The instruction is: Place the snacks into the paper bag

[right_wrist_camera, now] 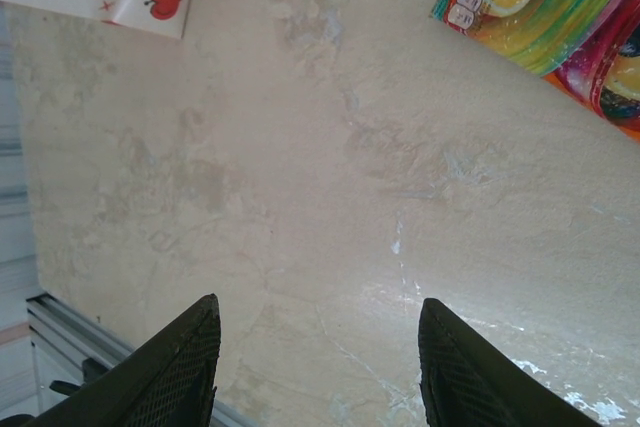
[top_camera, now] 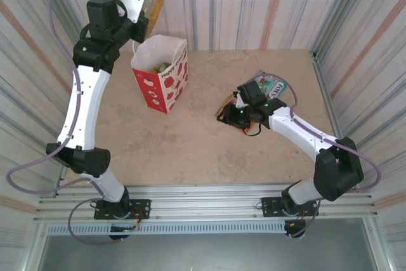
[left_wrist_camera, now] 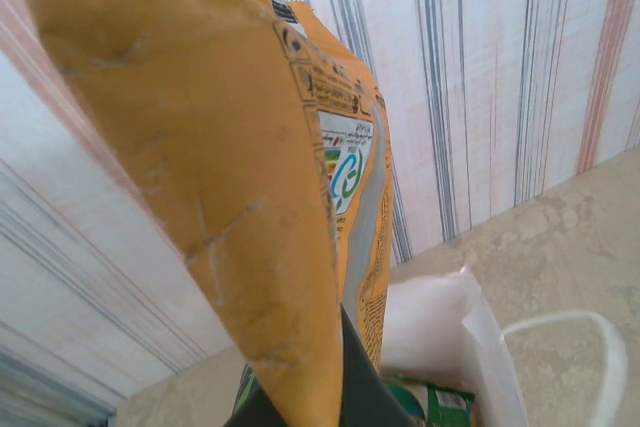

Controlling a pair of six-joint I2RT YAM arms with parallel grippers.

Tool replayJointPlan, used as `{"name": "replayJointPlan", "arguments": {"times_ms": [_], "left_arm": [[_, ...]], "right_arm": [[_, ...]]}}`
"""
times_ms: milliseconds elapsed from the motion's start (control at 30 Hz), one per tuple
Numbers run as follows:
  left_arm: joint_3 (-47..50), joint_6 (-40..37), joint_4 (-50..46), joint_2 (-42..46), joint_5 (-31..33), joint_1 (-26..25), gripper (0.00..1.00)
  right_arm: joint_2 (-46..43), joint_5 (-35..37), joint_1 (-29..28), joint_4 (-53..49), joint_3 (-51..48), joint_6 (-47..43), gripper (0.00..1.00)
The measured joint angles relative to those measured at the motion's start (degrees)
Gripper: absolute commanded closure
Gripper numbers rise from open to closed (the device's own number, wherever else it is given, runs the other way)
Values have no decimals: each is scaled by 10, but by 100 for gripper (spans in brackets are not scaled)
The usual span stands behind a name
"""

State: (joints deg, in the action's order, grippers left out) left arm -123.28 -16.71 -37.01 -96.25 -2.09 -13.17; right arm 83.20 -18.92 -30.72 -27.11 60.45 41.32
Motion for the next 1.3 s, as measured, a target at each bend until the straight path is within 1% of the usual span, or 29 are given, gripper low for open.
{"name": "replayJointPlan", "arguments": {"times_ms": [100,200,300,433,633,767,900,1100,1300], "left_arm": [[3,19,-20,-6,-30,18,96],[-45,33,-75,-39,-59,33,96],[-85,40,-127,-78,-84,38,96],[-114,48,-192,-129,-117,38,96],[-183,59,-282,-205,-136,38,96],[-217,67,-334,-226,-139,38,95],[-227,75,-365,-233,-160,39,95],[-231,80,-366,-279,-215,39,95],[-231,80,-364,-321,-226,42,93]], "right_arm": [[10,-4,-5,1,0,0,46],[19,-7,-6,1,0,0,46],[25,-9,-8,-1,4,0,46],[31,-10,-8,-1,10,-2,46],[32,-17,-8,-6,10,-11,46],[41,-20,-8,-10,10,-14,46],[54,-23,-8,-14,14,-14,46],[57,-26,-8,-15,17,-15,46],[57,-26,-8,-16,17,-16,46]]}}
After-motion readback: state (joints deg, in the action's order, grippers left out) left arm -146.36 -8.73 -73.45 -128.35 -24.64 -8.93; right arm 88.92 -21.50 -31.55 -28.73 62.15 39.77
